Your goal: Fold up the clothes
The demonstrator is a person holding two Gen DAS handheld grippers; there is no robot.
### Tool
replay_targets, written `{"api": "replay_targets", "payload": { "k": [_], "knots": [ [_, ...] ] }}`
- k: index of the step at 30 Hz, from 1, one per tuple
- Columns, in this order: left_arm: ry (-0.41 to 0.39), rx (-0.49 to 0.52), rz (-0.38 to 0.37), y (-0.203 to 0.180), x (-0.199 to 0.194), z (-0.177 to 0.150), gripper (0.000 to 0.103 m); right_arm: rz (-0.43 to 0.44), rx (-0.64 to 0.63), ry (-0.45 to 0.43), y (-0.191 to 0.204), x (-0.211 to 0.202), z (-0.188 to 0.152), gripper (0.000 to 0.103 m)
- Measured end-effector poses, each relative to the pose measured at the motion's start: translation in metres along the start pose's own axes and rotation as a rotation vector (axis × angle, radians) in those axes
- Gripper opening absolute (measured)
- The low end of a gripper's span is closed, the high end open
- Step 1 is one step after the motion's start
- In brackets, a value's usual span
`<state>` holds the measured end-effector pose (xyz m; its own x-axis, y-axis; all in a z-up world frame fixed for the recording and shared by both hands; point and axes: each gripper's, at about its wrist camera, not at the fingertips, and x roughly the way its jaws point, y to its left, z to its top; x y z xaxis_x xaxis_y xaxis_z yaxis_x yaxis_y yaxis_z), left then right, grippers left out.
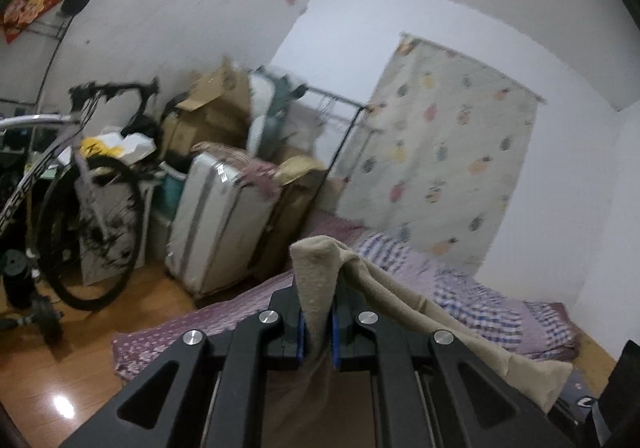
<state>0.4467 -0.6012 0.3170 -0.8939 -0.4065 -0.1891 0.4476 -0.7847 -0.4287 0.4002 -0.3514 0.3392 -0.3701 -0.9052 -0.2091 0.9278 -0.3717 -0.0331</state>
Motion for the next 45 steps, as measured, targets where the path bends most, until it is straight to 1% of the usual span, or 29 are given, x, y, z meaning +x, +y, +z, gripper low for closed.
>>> {"api": "replay_targets", "payload": {
  "k": [4, 8, 11, 13, 16, 19, 23, 26, 29, 31, 32, 33, 34, 35, 36, 37, 39, 42, 43, 45],
  "knots": [
    [0.088, -0.003, 0.045, 0.026, 0.079, -0.019, 0.008, 0.005, 0.047, 0.092, -0.005, 0.069, -0.026, 0.011],
    [0.185, 0.011, 0.06, 0.033, 0.16, -0.047, 0.008, -0.033, 0.091, 0.187, -0.03, 0.134, -0.058, 0.011],
    [0.254, 0.041, 0.066, 0.024, 0.225, -0.065, 0.008, -0.081, 0.116, 0.242, -0.064, 0.171, -0.082, 0.011],
    [0.296, 0.047, 0.064, 0.02, 0.264, -0.073, 0.008, -0.111, 0.142, 0.277, -0.095, 0.196, -0.097, 0.011],
    [0.353, 0.059, 0.073, 0.01, 0.32, -0.087, 0.008, -0.146, 0.191, 0.321, -0.144, 0.223, -0.117, 0.011],
    [0.401, 0.072, 0.104, 0.006, 0.364, -0.102, 0.008, -0.162, 0.236, 0.355, -0.187, 0.246, -0.131, 0.011],
    [0.464, 0.066, 0.16, 0.013, 0.406, -0.131, 0.008, -0.169, 0.25, 0.407, -0.224, 0.276, -0.155, 0.011],
    [0.488, 0.106, 0.193, 0.014, 0.421, -0.147, 0.008, -0.18, 0.254, 0.459, -0.242, 0.298, -0.176, 0.012],
    [0.506, 0.15, 0.215, 0.01, 0.428, -0.155, 0.008, -0.199, 0.227, 0.516, -0.251, 0.314, -0.194, 0.012],
    [0.516, 0.173, 0.228, 0.008, 0.427, -0.154, 0.013, -0.218, 0.185, 0.544, -0.251, 0.32, -0.202, 0.014],
    [0.518, 0.182, 0.234, 0.007, 0.426, -0.154, 0.015, -0.237, 0.16, 0.555, -0.252, 0.322, -0.205, 0.02],
    [0.519, 0.19, 0.239, 0.006, 0.424, -0.152, 0.018, -0.266, 0.137, 0.562, -0.252, 0.323, -0.207, 0.032],
    [0.517, 0.198, 0.244, 0.005, 0.421, -0.149, 0.022, -0.299, 0.123, 0.56, -0.253, 0.322, -0.207, 0.039],
    [0.515, 0.205, 0.249, 0.004, 0.417, -0.146, 0.025, -0.337, 0.112, 0.553, -0.254, 0.32, -0.205, 0.049],
    [0.507, 0.21, 0.26, 0.003, 0.413, -0.142, 0.04, -0.374, 0.1, 0.546, -0.256, 0.317, -0.204, 0.052],
    [0.489, 0.21, 0.277, 0.003, 0.407, -0.137, 0.066, -0.412, 0.086, 0.538, -0.26, 0.315, -0.201, 0.052],
    [0.429, 0.186, 0.29, 0.005, 0.389, -0.124, 0.087, -0.457, 0.097, 0.525, -0.269, 0.307, -0.194, 0.054],
    [0.334, 0.134, 0.295, 0.009, 0.359, -0.101, 0.087, -0.477, 0.135, 0.502, -0.279, 0.288, -0.18, 0.055],
    [0.319, 0.116, 0.292, 0.009, 0.35, -0.094, 0.087, -0.479, 0.144, 0.49, -0.281, 0.28, -0.175, 0.055],
    [0.291, 0.112, 0.277, 0.003, 0.329, -0.082, 0.087, -0.477, 0.151, 0.465, -0.281, 0.261, -0.163, 0.057]
  ]
}}
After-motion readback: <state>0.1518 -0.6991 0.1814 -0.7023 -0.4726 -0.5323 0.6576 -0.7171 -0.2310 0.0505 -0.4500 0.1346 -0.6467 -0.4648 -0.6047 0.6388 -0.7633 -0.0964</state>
